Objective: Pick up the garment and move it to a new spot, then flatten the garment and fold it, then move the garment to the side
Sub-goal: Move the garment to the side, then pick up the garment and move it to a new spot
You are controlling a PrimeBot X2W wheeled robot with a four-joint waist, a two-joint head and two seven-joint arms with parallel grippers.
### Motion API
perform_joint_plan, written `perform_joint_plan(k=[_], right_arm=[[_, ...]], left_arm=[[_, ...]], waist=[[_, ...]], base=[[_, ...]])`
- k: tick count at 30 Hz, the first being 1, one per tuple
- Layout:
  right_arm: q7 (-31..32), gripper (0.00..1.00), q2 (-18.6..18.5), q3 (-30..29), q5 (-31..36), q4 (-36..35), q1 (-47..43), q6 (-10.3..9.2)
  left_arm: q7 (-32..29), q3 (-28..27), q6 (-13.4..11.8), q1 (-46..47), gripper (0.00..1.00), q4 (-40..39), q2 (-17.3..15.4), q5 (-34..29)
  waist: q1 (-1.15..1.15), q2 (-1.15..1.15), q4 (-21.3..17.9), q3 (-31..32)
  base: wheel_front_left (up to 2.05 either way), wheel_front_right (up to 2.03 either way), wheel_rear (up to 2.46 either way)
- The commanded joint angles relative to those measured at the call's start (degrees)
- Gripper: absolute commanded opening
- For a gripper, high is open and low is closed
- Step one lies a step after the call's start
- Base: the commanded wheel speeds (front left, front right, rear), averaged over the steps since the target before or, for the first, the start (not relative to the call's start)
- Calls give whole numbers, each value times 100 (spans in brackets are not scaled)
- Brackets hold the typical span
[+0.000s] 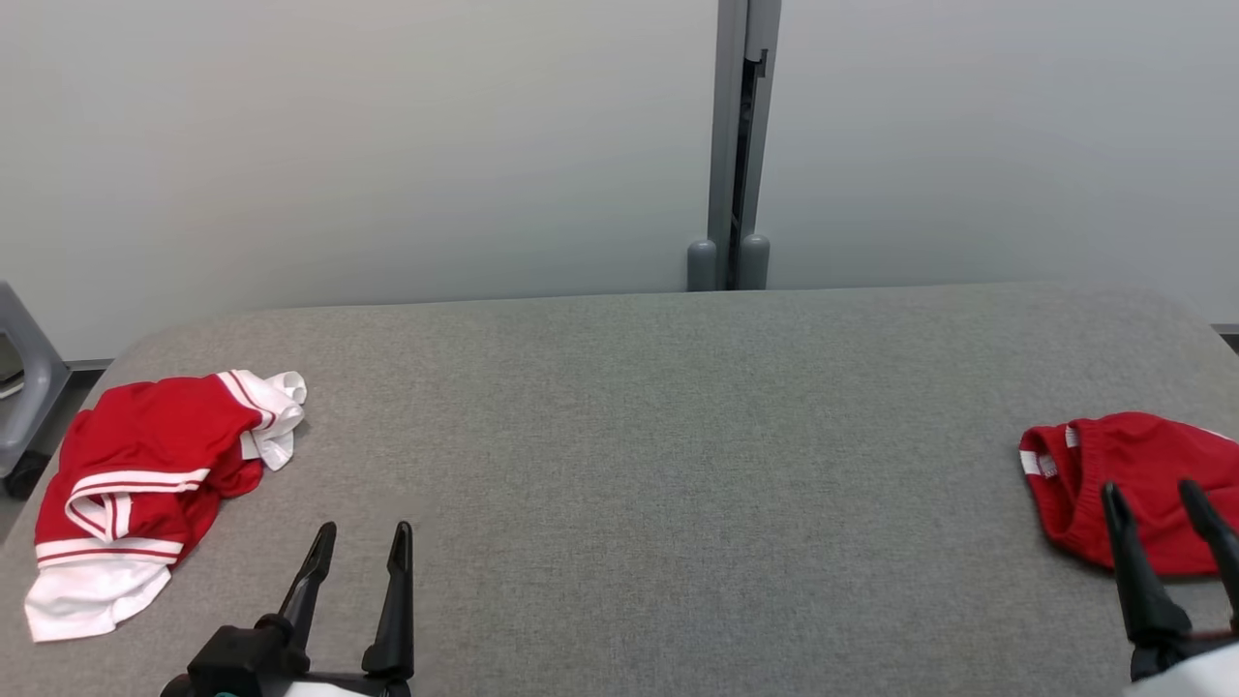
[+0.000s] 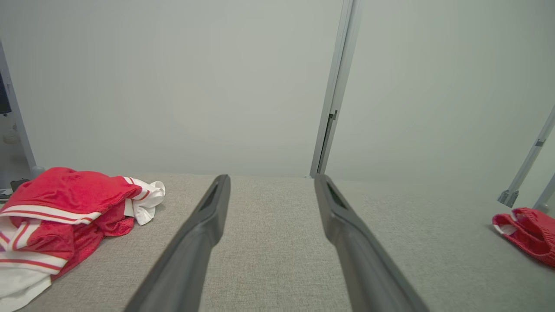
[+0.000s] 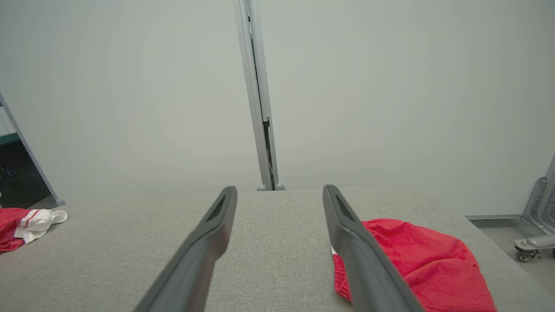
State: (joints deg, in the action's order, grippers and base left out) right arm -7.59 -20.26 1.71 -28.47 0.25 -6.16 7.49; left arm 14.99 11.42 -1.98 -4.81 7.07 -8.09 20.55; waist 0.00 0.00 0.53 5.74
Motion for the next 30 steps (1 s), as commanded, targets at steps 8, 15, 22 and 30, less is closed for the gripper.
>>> perform_joint_plan(k=[8,15,22,30], right_arm=[[-380,100,415,-91,289,-169,-651,3],[-418,100,564,6,378,-138,-657,3],[-402,100,560,40,386,-66,-576,3],[-371,100,597,72,386,-85,-577,3]], left_arm=[[25,-213,157,-112,100,107,81,-247],[26,-309,276,-119,100,92,203,-384],[26,-405,419,-21,100,126,321,-508],[26,-453,498,-4,100,184,393,-574]], waist=[[0,0,126,33],[0,0,99,14],[0,0,101,41],[0,0,192,51]], base=[[0,0,0],[0,0,0],[0,0,0],[0,0,0]])
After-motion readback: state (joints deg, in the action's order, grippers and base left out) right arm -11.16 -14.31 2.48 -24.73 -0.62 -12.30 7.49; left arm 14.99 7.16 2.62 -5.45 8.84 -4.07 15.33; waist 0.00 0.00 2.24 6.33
